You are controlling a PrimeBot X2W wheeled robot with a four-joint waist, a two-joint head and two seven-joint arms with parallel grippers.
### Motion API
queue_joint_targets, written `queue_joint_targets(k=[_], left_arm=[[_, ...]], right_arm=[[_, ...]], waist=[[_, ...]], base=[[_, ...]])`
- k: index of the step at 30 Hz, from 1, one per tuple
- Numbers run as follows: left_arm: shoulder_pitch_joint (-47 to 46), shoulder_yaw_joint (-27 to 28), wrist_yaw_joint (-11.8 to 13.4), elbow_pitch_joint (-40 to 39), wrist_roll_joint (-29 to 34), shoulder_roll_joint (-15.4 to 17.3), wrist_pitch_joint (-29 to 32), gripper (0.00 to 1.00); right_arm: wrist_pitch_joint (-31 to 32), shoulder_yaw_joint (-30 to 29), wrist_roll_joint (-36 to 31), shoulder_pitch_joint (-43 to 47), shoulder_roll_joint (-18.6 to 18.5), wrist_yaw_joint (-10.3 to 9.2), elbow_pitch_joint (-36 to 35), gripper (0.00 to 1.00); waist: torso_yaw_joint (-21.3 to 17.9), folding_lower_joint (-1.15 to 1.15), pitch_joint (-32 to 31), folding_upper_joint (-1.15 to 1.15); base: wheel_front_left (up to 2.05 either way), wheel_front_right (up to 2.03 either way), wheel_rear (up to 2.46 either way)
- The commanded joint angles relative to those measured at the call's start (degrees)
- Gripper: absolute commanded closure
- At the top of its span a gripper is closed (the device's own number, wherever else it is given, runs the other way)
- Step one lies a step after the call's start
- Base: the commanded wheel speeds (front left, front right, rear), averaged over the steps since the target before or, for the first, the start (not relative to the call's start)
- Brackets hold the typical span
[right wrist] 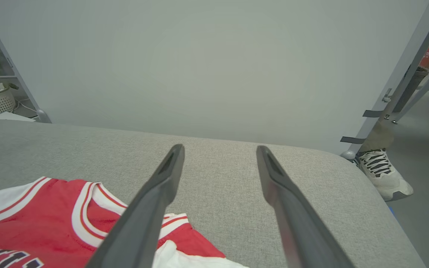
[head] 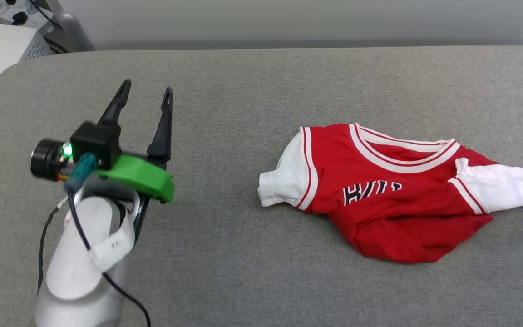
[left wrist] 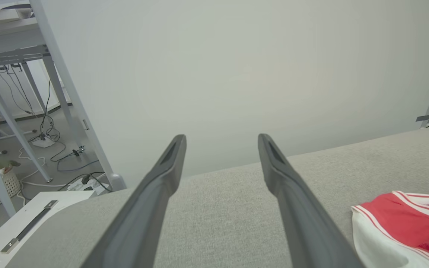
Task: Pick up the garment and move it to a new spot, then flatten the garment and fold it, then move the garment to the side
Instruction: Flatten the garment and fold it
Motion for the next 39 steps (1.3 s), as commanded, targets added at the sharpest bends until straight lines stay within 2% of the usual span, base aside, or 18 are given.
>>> queue_joint_targets(k=[1,4,8,14,18,25,30,34,35,36,39], left_arm=[[-3.4,-1.7,-0.3,0.7,-1.4,1.1,2.1,0.00],[-10.0,-8.6,-0.3,2.1,-6.3,3.5,8.1,0.00],[-18.0,-17.4,-0.3,4.6,-15.6,5.5,18.3,0.00],[-28.3,-32.4,-0.4,8.0,-28.6,6.6,36.5,0.00],[-33.4,-40.6,-0.4,10.7,-34.8,6.6,44.9,0.00],[-37.5,-53.0,-0.4,16.8,-38.9,7.1,49.6,0.00],[-36.6,-60.8,-0.4,20.8,-40.5,7.8,49.3,0.00],[-35.8,-63.9,-0.4,23.0,-41.2,8.8,47.4,0.00],[-35.6,-64.4,-0.4,23.0,-41.5,9.0,46.6,0.41],[-35.6,-64.6,-0.4,23.0,-41.8,9.2,45.3,1.00],[-36.6,-64.9,-0.4,22.6,-43.0,10.2,40.5,1.00]], right_arm=[[-0.3,-2.2,-3.1,3.2,2.7,-0.04,-2.6,0.00],[-0.3,-7.4,-9.4,8.4,7.7,-0.04,-9.2,0.00],[0.5,-10.3,-14.5,12.6,12.0,-0.04,-15.7,0.00],[3.8,-10.8,-18.6,14.5,15.8,-0.04,-21.4,0.00],[4.5,-9.7,-19.8,13.6,16.7,-0.04,-22.4,0.00],[4.2,-7.2,-20.5,10.2,17.5,-0.04,-21.5,0.00],[3.4,-5.6,-20.9,8.3,17.7,-0.04,-19.5,0.00],[2.7,-5.1,-21.2,7.6,17.5,-0.04,-18.3,0.00],[2.5,-5.0,-21.2,7.6,17.5,-0.04,-17.9,0.00],[2.4,-5.1,-21.2,7.6,17.4,-0.04,-17.7,0.00],[1.8,-5.7,-21.2,8.1,17.1,-0.04,-17.1,0.00]], waist=[[-0.6,0.00,0.4,0.00],[-1.1,0.00,1.1,0.00],[-1.7,0.00,2.2,0.00],[-3.1,0.00,4.8,0.00],[-4.3,0.00,7.1,0.00],[-7.0,0.00,10.9,0.00],[-8.1,0.00,12.4,0.00],[-8.3,0.00,12.6,0.00],[-8.2,0.00,12.5,0.00],[-8.1,0.00,12.3,0.00],[-7.1,0.00,11.0,0.00]], base=[[0.00,0.00,0.00],[0.00,0.00,0.00],[0.00,0.00,0.00],[0.00,0.00,0.00],[0.00,0.00,0.00],[0.00,0.00,0.00],[0.00,0.00,0.00],[0.00,0.00,0.00],[0.00,0.00,0.00],[0.00,0.00,0.00],[0.00,0.00,0.00]])
